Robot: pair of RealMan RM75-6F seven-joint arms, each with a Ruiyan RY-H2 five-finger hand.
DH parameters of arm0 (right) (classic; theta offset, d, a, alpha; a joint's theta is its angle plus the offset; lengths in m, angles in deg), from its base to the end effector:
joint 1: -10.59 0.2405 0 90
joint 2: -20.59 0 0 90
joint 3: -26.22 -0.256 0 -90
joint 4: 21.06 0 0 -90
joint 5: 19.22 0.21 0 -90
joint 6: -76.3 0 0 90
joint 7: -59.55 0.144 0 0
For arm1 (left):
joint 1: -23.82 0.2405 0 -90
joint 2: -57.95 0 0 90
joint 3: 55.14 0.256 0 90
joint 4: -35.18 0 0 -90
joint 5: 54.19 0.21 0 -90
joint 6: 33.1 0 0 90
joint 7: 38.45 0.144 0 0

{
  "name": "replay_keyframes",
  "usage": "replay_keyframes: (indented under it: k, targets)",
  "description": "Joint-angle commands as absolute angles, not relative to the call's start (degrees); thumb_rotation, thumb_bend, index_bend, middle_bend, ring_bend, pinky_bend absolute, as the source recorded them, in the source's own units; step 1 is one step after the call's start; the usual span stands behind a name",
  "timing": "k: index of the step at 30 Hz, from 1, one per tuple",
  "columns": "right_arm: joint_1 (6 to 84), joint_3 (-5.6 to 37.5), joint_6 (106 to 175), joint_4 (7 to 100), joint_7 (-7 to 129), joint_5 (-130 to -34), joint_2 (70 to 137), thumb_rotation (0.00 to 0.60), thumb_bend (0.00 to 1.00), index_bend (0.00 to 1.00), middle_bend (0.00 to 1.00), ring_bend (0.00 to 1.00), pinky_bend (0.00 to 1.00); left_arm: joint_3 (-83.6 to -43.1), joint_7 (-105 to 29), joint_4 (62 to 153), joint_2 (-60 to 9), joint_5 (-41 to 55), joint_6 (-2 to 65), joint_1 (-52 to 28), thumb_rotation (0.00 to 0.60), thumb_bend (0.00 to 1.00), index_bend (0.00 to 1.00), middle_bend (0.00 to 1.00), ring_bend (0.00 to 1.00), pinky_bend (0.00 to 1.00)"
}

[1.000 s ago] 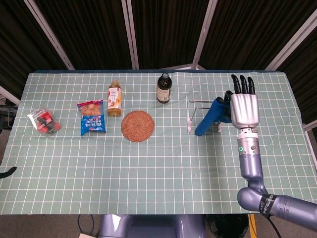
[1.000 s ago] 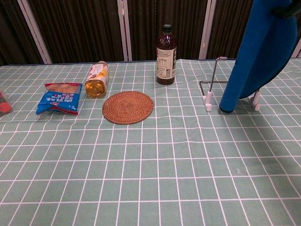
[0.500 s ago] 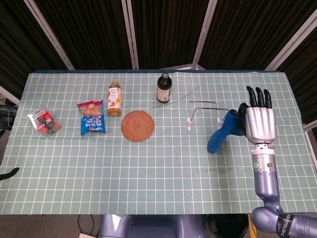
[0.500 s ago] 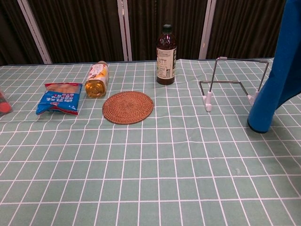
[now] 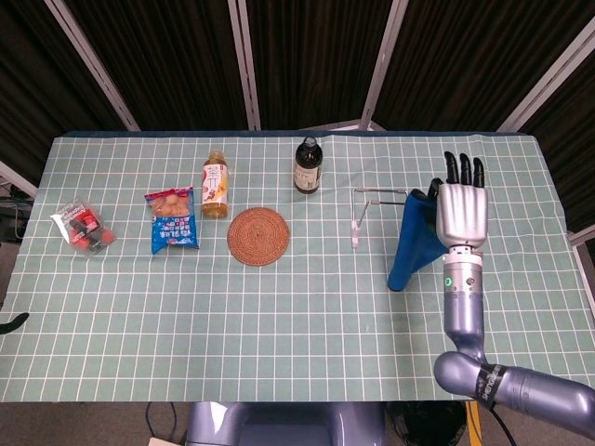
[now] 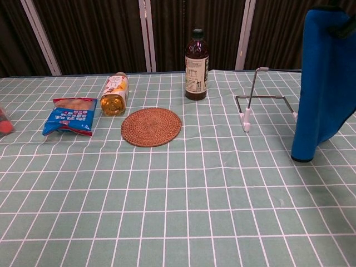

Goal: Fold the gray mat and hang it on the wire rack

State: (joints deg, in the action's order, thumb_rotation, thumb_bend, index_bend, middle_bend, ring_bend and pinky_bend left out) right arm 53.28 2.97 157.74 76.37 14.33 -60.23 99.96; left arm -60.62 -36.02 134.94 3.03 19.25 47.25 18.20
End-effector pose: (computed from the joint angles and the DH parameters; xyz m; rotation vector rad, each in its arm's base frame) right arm -0.1423 -0.3787 0.1183 1.2472 -0.7515 0.8162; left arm -0.3210 0.1905 0.2048 -1.2508 -0.9590 -0.7529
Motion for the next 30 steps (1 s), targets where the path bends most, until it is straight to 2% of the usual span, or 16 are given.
replay_keyframes:
  k: [1, 14, 30]
  targets:
    - [56.07, 0.27, 157.54, 73.47, 13.14, -57.91, 102.57, 0.600, 0.43, 0.77, 0.07, 0.00, 0.00, -60.78, -35.69, 134.69, 2.81, 18.76, 46.88, 18.00, 0.600, 0.00, 0.00, 0.00, 0.00, 0.00]
    - [61.28, -1.17, 155.01, 62.20, 11.12, -53.83, 108.91, 0.600, 0.43, 0.77, 0.07, 0.00, 0.00, -61.36, -34.45, 133.68, 2.01, 16.34, 45.18, 17.17, 0.600, 0.00, 0.00, 0.00, 0.00, 0.00]
    - [65.17, -2.85, 153.03, 54.76, 10.82, -53.30, 111.95, 0.600, 0.43, 0.77, 0.07, 0.00, 0.00, -61.93, -33.40, 132.29, 1.19, 13.78, 43.31, 16.22, 0.600, 0.00, 0.00, 0.00, 0.00, 0.00]
